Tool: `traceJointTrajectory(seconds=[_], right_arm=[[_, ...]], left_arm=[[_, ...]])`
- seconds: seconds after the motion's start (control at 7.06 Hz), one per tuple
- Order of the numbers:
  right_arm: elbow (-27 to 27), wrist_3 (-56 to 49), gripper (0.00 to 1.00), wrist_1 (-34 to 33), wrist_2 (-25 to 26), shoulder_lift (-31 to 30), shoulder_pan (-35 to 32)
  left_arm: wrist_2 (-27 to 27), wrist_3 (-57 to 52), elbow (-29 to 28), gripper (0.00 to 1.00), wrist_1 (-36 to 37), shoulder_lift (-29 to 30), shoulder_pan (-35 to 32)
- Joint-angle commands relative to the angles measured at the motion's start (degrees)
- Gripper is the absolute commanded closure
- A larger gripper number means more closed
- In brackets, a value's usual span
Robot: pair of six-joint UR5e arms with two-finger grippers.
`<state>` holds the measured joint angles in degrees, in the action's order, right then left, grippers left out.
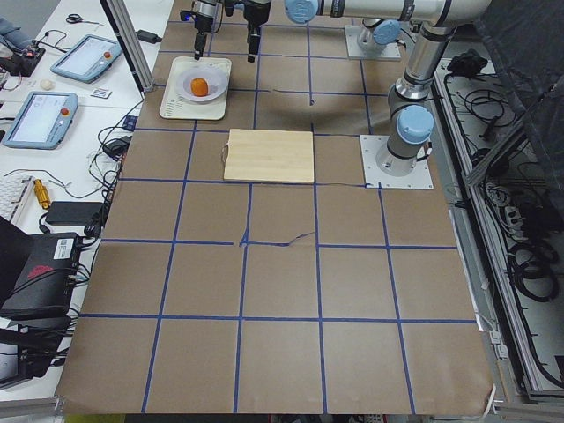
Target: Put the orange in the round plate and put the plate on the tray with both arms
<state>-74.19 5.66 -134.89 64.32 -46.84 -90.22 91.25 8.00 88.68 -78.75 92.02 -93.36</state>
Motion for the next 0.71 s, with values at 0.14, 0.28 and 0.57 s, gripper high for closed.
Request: traceJointTrajectory(seconds=[0.14,0.28,0.57], right_arm=[[-2.18,-0.56,0.0,19.07,11.66,-12.18,0.22],[-4.72,-0.65,0.0,26.36,15.36,-16.84,0.66],[-13.91,-0.65,0.0,37.71,18.19,-29.04,0.75]], left_arm=[[-0.02,0.0,0.0,0.0,0.0,0.0,0.02],[-0.02,0.0,0.0,0.0,0.0,0.0,0.02],[0.07,0.0,0.0,0.0,0.0,0.0,-0.07]])
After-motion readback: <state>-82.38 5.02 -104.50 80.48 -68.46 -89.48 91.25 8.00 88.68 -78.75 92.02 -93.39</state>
